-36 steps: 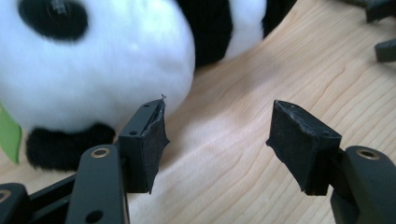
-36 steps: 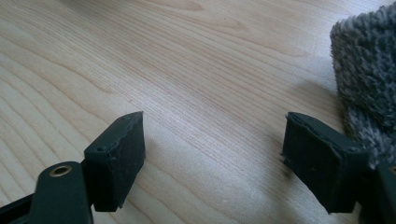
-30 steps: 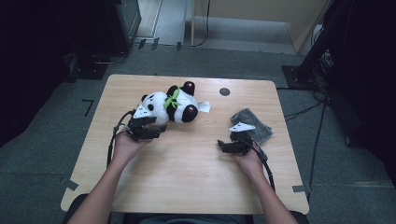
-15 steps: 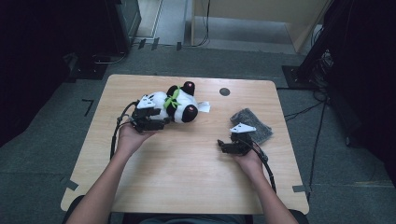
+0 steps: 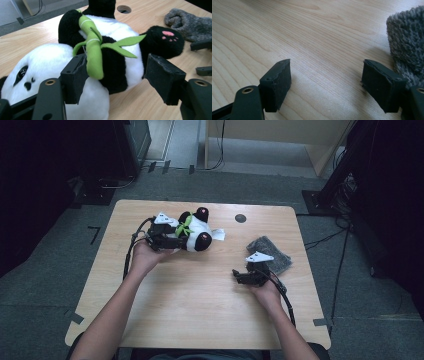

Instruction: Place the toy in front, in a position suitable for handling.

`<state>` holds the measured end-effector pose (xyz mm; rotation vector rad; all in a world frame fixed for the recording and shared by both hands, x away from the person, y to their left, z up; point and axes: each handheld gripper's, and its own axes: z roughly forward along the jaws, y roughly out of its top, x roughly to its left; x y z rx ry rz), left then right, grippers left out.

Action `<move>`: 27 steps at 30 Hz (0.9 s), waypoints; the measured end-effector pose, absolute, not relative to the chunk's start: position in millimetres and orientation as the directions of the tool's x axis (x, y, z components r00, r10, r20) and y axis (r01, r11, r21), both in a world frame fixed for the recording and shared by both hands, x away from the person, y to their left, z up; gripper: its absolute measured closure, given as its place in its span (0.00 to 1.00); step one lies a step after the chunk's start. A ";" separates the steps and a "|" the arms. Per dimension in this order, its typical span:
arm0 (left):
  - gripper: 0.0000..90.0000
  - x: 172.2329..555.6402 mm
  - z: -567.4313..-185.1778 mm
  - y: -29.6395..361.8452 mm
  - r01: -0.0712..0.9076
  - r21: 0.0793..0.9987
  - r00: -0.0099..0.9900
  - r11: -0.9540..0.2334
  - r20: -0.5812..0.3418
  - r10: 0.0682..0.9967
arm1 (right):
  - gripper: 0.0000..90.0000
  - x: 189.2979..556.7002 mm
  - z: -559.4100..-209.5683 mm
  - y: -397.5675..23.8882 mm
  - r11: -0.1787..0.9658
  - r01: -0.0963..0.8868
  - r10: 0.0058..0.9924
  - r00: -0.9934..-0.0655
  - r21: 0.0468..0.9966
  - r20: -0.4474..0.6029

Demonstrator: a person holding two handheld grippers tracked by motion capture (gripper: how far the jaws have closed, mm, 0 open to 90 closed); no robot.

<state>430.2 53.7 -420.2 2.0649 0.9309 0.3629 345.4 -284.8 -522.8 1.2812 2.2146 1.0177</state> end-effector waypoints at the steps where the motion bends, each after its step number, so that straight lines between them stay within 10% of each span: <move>1: 0.36 432.3 -420.3 53.1 0.487 0.783 0.684 -0.387 -0.067 0.727 | 0.27 345.4 -522.8 -284.8 0.320 0.581 0.861 -0.509 0.748 0.027; 14: 0.38 445.9 -439.2 40.8 0.480 0.788 0.683 -0.385 -0.061 0.727 | 0.27 345.3 -522.9 -284.7 0.319 0.580 0.860 -0.509 0.750 0.027; 27: 0.73 444.9 -440.1 45.3 0.515 0.784 0.651 -0.346 -0.096 0.753 | 0.32 346.1 -520.1 -283.9 0.325 0.595 0.861 -0.507 0.735 0.030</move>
